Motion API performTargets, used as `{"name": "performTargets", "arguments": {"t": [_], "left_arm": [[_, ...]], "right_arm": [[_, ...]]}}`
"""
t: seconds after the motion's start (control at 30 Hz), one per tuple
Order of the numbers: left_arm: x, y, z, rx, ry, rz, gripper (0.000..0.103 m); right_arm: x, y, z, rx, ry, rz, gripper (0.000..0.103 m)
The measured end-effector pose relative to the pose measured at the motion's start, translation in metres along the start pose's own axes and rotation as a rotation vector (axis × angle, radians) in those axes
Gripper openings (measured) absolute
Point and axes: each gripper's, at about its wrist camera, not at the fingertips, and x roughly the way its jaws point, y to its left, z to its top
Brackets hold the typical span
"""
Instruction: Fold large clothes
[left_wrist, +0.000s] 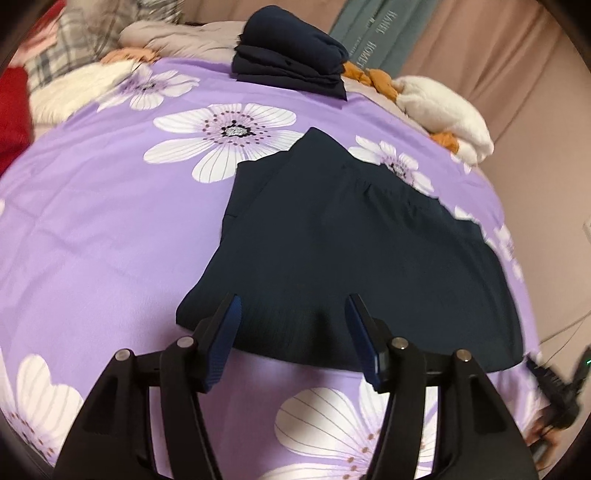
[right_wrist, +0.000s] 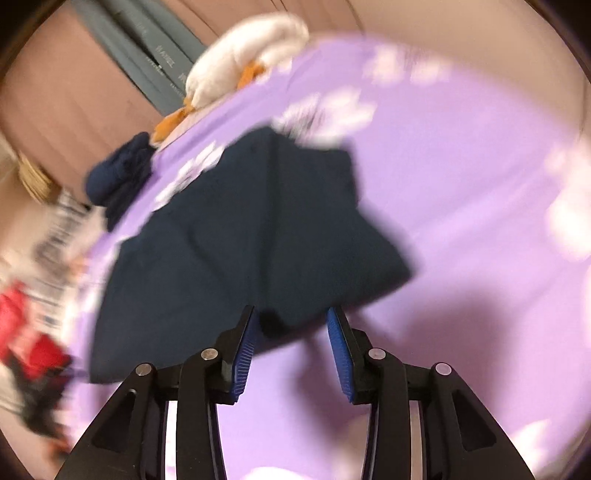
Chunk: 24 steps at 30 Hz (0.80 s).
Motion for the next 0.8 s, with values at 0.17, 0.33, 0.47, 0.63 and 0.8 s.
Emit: {"name": "performTargets", "arguments": {"t": [0.17,0.33,0.47,0.63,0.8], "left_arm": [[0.004,-0.010,0.002,0.074,-0.016,0.017,0.058],[0.017,-0.015,0.003,0.150,-0.008,0.060,0.057],[0.034,-0.010,0.000,0.195,0.023,0.119,0.057],[0.040,-0.002,-0.006,0.197,0.036,0.134,0.058],[0.029,-0.006,-0.008,0.190,0.046,0.153,0.060]], "right_arm": [[-0.021,0.027,0.016,-0.132,-0.134,0.025,0.039],[0.014,0.059,0.019,-0.213,-0.079,0.060,0.039],[0.041,0.063,0.012,-0.241,-0.014,0.019,0.039],[0.049,0.046,0.005,-0.255,0.011,-0.062,0.038],[0.034,0.029,0.010,-0.232,-0.003,-0.143,0.036]]}}
